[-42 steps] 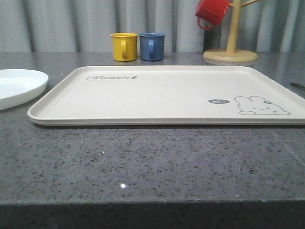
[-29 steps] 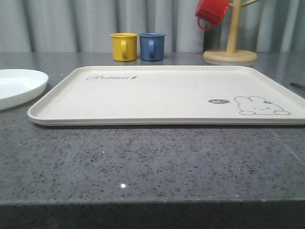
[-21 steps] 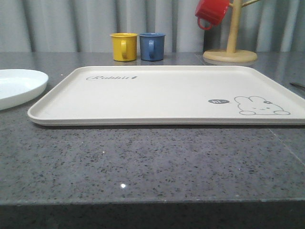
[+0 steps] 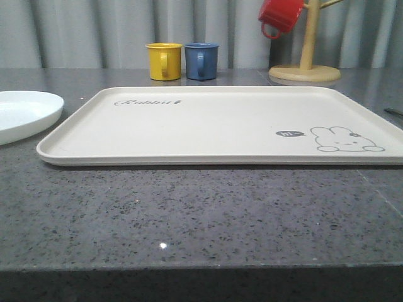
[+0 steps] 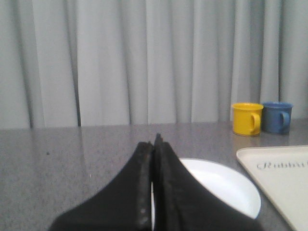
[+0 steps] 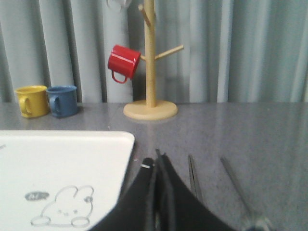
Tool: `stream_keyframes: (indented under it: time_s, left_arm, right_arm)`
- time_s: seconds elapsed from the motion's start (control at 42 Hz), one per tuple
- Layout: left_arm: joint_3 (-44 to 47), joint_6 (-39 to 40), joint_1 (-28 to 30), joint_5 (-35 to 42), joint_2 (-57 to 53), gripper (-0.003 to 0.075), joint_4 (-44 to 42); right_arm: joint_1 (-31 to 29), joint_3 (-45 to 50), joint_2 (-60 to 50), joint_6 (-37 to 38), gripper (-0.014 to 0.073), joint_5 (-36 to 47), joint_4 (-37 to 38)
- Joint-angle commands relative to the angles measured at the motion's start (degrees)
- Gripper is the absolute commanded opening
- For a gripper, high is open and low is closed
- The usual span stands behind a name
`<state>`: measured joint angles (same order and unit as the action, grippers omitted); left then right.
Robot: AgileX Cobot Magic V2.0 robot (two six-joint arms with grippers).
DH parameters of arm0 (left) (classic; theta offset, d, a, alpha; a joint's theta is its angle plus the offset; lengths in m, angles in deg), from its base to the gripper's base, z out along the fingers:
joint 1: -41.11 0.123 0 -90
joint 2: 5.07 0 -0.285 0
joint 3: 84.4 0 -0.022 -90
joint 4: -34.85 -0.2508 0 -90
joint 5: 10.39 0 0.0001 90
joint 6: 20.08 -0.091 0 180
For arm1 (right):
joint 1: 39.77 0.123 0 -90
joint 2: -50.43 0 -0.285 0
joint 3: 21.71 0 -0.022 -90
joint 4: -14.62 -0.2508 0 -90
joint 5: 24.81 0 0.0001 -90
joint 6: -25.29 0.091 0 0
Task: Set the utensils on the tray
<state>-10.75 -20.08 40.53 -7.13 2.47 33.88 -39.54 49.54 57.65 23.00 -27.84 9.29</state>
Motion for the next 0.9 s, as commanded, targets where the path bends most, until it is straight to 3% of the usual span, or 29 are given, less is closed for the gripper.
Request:
stream_keyframes:
  time_s: [0.0, 0.238, 0.405, 0.881]
  left_arm:
    - [-8.1, 0.5, 0.1, 1.9, -0.6, -0.002, 0.5]
    - [-31.5, 0.5, 0.1, -18.7, 8.5, -0.002, 0.1]
    - [-41.7, 0.5, 0.1, -33.8, 18.2, -0.002, 0.0]
    - [-42.4, 0.5, 0.1, -40.1, 28.9, -0.002, 0.5]
  right_arm:
    - [-0.1, -8.7, -0.3, -0.1, -0.0067, -1.6, -0.2]
    - [-0.1, -26.5, 9.5, -0.1, -0.0067, -18.1, 1.0]
    - [-0.1, -34.3, 18.8, -0.1, -0.0067, -26.7, 1.0]
    - [-0.1, -34.4, 35.7, -0.1, -0.0067, -31.6, 1.0]
